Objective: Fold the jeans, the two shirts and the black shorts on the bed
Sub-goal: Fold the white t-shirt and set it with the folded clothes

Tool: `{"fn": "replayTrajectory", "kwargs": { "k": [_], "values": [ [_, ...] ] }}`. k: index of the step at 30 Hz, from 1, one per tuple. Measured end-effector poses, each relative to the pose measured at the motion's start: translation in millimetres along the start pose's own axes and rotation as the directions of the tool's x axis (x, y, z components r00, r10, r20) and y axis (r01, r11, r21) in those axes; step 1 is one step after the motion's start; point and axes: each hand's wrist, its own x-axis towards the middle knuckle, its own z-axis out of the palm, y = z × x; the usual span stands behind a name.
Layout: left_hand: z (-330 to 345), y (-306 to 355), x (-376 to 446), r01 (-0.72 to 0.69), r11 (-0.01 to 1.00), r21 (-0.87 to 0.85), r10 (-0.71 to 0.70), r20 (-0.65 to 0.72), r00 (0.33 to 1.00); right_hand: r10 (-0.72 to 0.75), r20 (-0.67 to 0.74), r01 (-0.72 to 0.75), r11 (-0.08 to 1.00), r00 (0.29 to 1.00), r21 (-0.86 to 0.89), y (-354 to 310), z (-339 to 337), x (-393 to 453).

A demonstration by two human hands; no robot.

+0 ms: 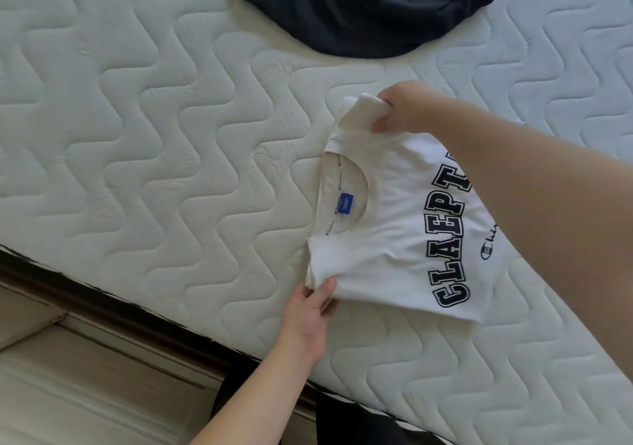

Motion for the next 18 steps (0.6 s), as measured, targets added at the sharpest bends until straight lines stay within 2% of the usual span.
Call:
{"fn": "replayTrajectory", "kwargs": {
  "k": [6,9,14,18],
  "values": [
    [27,30,-11,-0.146,0.975,-0.166,0.160,0.075,0.984,0.011,-0.080,0.008,0.972,0.997,0.236,20,-3,-24],
    [41,39,-15,-0.206,0.970,-0.128,0.216,0.067,0.974,-0.008,-0.130,0.044,0.959,0.992,0.281,29,-4,-45],
    [61,52,-26,-0.250,0.968,-0.038,0.251,0.049,0.967,0.057,-0.278,0.076,0.891,0.959,0.447,36,-10,-99],
    [77,72,-56,-0.290,0.956,0.037,0.280,0.162,0.946,0.238,-0.348,0.050,0.759,0.907,0.649,42,-9,-161]
  ]
}}
